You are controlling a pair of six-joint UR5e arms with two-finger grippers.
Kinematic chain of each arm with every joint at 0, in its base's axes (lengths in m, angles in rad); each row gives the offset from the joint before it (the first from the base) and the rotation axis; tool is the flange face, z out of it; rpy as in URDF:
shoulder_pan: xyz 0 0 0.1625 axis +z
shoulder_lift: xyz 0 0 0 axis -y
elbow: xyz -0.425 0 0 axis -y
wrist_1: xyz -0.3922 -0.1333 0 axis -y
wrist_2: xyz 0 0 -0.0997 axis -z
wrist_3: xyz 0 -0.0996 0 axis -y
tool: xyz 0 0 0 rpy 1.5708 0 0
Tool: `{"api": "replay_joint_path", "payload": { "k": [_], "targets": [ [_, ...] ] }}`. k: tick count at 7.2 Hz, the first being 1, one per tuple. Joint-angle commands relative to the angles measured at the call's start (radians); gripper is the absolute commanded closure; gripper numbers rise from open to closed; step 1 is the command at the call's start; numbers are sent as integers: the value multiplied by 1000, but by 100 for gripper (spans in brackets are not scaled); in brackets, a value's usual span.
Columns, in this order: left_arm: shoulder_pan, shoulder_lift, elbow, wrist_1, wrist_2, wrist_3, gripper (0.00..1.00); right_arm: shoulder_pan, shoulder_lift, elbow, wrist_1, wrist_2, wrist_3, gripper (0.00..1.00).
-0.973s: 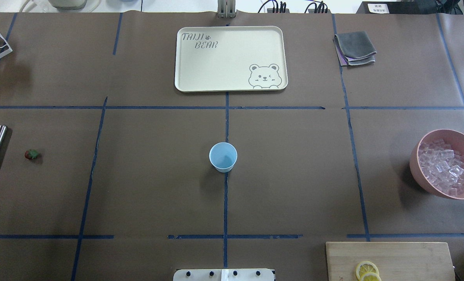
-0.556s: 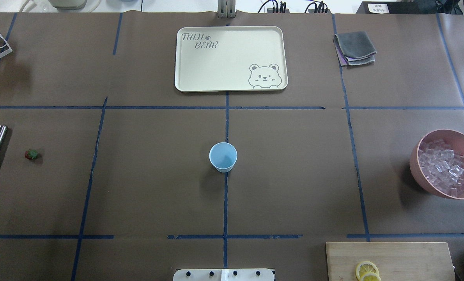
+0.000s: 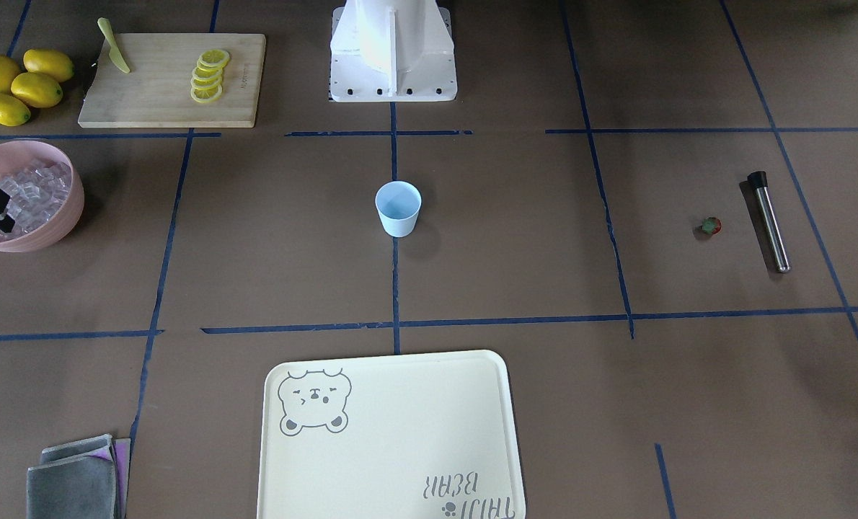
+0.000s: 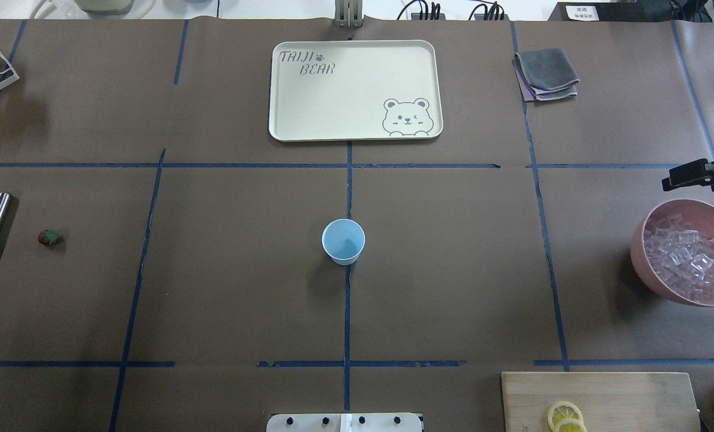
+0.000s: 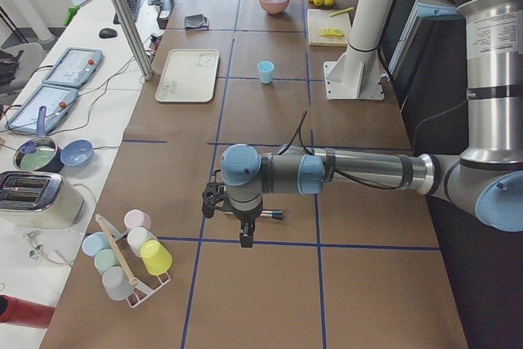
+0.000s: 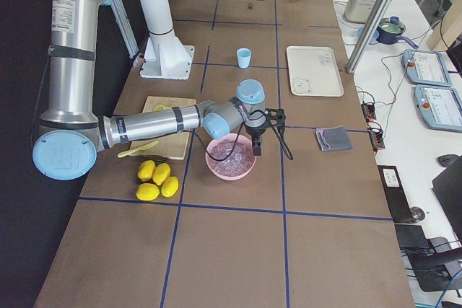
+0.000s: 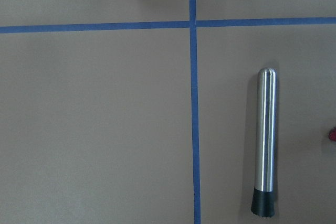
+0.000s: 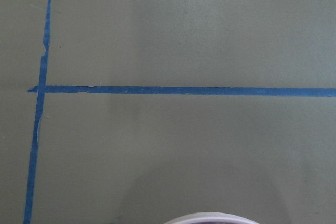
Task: Mash ice and strawberries in cup
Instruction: 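Lower the right gripper into the pink bowl and grasp an ice cube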
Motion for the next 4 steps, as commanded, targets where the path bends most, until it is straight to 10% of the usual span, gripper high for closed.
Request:
{"api": "replay_joint_path", "payload": {
  "k": [1,4],
  "targets": [
    [2,0,0,-2,0,0,0,-43,-30,1,18,-33,20,2],
    [8,0,0,0,0,0,0,-74,-106,12,47,-35,5,11]
  ]
}}
